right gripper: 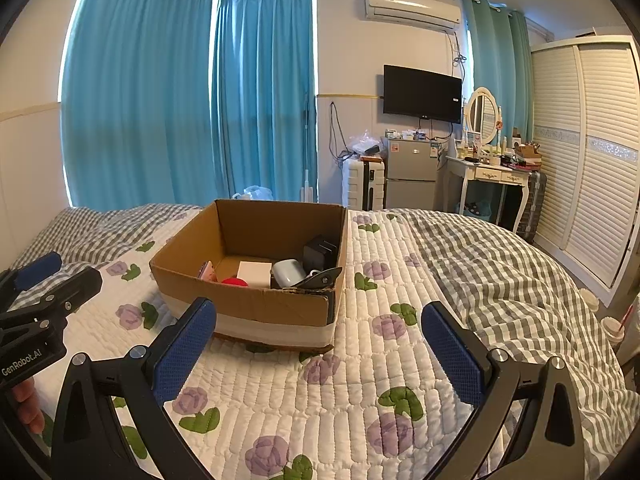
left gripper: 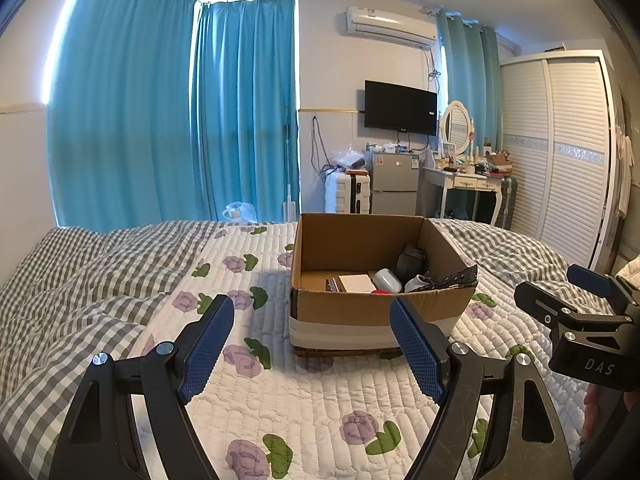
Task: Organize rigid objects
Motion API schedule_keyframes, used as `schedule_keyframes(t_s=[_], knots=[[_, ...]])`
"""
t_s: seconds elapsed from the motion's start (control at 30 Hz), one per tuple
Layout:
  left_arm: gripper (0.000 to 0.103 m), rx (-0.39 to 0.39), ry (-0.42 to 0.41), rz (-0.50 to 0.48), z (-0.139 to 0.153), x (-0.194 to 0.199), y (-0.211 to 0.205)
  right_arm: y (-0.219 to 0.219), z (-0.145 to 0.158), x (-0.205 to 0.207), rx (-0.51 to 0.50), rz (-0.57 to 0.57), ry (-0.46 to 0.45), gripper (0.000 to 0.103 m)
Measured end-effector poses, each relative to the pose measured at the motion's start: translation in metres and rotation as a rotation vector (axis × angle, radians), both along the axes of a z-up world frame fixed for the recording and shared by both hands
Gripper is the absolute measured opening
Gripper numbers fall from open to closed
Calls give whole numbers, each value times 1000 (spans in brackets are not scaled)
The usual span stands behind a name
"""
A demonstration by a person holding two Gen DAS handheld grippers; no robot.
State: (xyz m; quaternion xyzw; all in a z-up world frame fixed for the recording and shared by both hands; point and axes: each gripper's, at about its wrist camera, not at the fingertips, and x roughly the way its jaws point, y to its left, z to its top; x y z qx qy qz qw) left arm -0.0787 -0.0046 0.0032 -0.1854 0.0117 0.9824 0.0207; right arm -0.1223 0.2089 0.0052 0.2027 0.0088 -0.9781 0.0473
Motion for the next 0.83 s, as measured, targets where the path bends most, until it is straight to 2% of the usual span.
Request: schedule_keyframes(t_s=[0.83], knots=[[83,9,4,17,-2,0,-2,3,-2,-1,5,-12,-15,103]])
